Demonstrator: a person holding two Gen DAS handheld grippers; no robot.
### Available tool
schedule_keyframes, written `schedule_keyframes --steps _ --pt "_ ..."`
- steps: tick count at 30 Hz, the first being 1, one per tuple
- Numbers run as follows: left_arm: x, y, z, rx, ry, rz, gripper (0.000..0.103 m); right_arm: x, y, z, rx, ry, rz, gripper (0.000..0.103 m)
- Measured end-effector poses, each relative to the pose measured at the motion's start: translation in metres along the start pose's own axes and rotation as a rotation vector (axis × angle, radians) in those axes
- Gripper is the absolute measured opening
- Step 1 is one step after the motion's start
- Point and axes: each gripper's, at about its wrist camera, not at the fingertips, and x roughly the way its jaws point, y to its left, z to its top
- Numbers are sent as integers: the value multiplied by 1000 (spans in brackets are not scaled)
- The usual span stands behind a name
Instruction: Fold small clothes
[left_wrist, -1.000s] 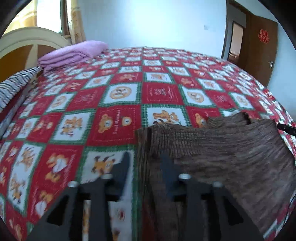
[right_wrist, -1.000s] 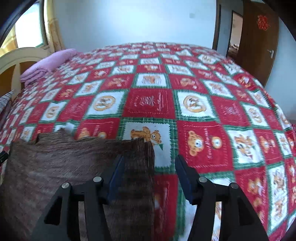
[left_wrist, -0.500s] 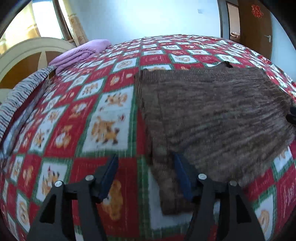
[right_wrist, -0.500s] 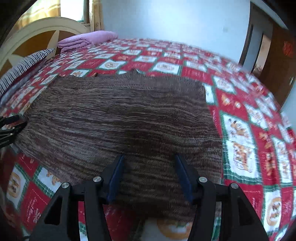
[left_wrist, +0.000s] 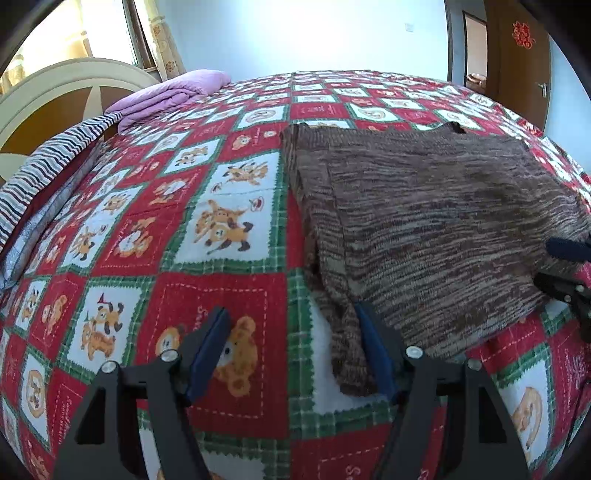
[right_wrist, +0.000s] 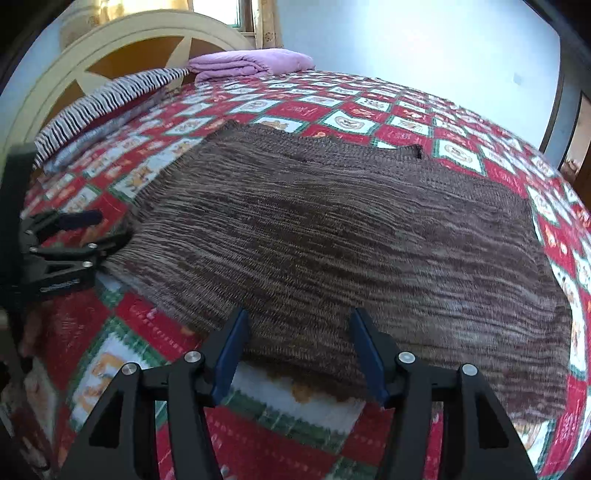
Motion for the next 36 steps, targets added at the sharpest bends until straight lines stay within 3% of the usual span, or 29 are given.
schedule_keyframes --steps 2,5,7,9,10,14,17,25,31,36 --pt "0 5 0 -29 -4 -10 79 -13 -16 0 37 -23 -9 59" --pt "0 13 -1 -74 -6 -42 84 -32 -58 -2 116 -86 -125 59" --pt "1 15 -1 -86 -7 -52 87 -31 -96 -9 215 -47 -189 59" --pt "1 13 -2 -73 -2 -40 87 -28 -122 -25 299 -11 -207 59" --pt "1 11 -2 -64 2 -30 88 -31 -129 -36 309 -42 -170 59" --pt "-2 10 -4 -62 -3 6 92 -38 -115 -46 220 -40 -189 59" --pt "-2 16 -5 -94 7 10 101 -35 -113 -46 225 -22 -199 59" --pt "-12 30 -5 -132 17 -68 102 -52 -108 -51 248 -33 -224 59" --pt "-16 50 12 -120 -31 -7 102 -51 -57 -31 126 -83 -164 59" --pt "0 60 34 -106 -45 56 102 -31 -8 -14 13 -70 -115 59"
